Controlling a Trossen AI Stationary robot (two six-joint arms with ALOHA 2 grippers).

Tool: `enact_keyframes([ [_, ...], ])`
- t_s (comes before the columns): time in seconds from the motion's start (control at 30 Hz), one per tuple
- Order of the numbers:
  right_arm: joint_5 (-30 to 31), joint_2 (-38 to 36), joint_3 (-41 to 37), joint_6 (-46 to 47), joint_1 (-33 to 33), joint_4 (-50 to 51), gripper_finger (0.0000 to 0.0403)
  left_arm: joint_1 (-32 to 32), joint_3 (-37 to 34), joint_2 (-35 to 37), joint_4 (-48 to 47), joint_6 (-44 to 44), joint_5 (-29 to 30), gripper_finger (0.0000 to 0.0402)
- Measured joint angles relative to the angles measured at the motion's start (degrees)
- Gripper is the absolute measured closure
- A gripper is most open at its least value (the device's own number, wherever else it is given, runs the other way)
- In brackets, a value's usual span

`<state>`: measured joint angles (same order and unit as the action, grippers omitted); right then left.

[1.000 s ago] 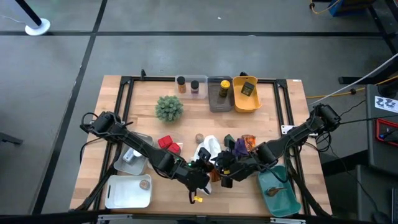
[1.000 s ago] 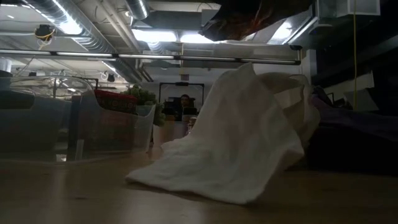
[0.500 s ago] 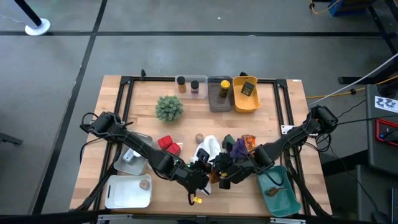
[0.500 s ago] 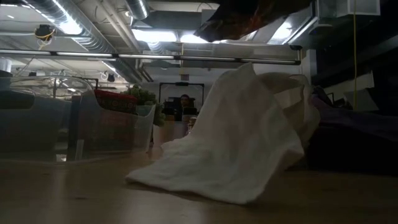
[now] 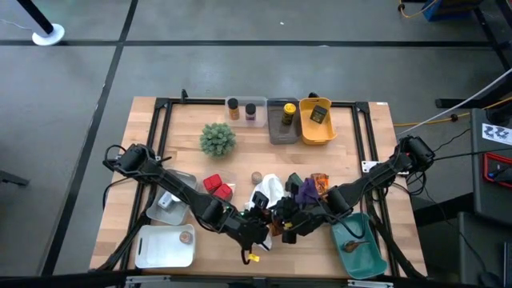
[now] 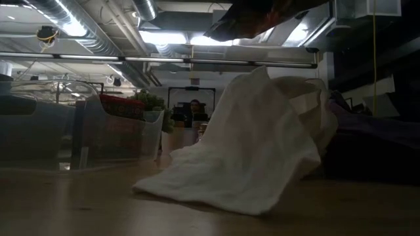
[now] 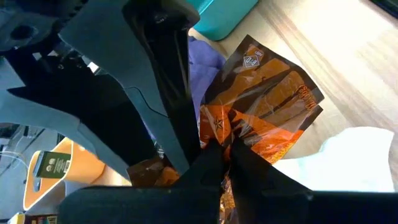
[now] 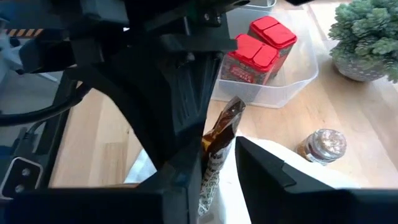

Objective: Sort spices by type
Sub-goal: Put the bottom orange seasoning bag into the green bin

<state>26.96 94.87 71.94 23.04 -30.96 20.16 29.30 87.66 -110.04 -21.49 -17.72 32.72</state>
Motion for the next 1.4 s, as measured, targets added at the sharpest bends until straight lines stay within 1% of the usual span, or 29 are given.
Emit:
enact_keyframes([
  [0.1,-0.91,0.0,0.0,-0.98,0.0,-0.09,0.0336,-0.02,0.0,0.0,0.03,0.35,-0.06,0.0396],
  [0.2,-1.05,0.0,0.0,-2.1,0.0,-0.05,0.0379,-0.02,0.04,0.0,0.03,0.36,-0.02,0.0389],
  [0.27,-1.09,0.0,-0.01,-3.26,0.0,-0.32,0.0394,-0.02,0.07,0.0,0.03,0.37,0.05,0.0386],
  [0.4,-1.13,0.0,-0.04,-3.78,-0.02,-0.74,0.0387,-0.02,0.07,0.0,0.03,1.06,0.07,0.0384],
  [0.5,-1.11,0.0,-0.04,-3.84,-0.02,-0.71,0.0397,-0.02,0.07,0.0,0.01,1.11,0.0,0.0383],
  [0.6,-1.07,-0.01,-0.04,-3.84,-0.02,-0.7,0.0395,-0.02,0.07,0.0,0.04,1.38,-0.02,0.0382],
  [0.8,-0.83,-0.51,-0.04,-3.93,-0.02,0.1,0.0398,-0.02,0.07,0.0,1.15,5.22,0.02,0.0382],
  [1.0,1.64,-1.69,-0.04,-3.89,-0.03,2.77,0.04,-0.15,0.09,0.02,1.59,9.63,0.41,0.0382],
  [1.2,1.93,-2.36,-0.04,-3.84,-0.02,3.2,0.0401,-0.81,0.15,0.09,1.58,10.02,0.29,0.0381],
  [1.4,2.21,-2.36,-0.04,-3.55,0.01,3.77,0.0401,-2.09,0.15,0.11,1.34,12.88,-0.43,0.0381],
])
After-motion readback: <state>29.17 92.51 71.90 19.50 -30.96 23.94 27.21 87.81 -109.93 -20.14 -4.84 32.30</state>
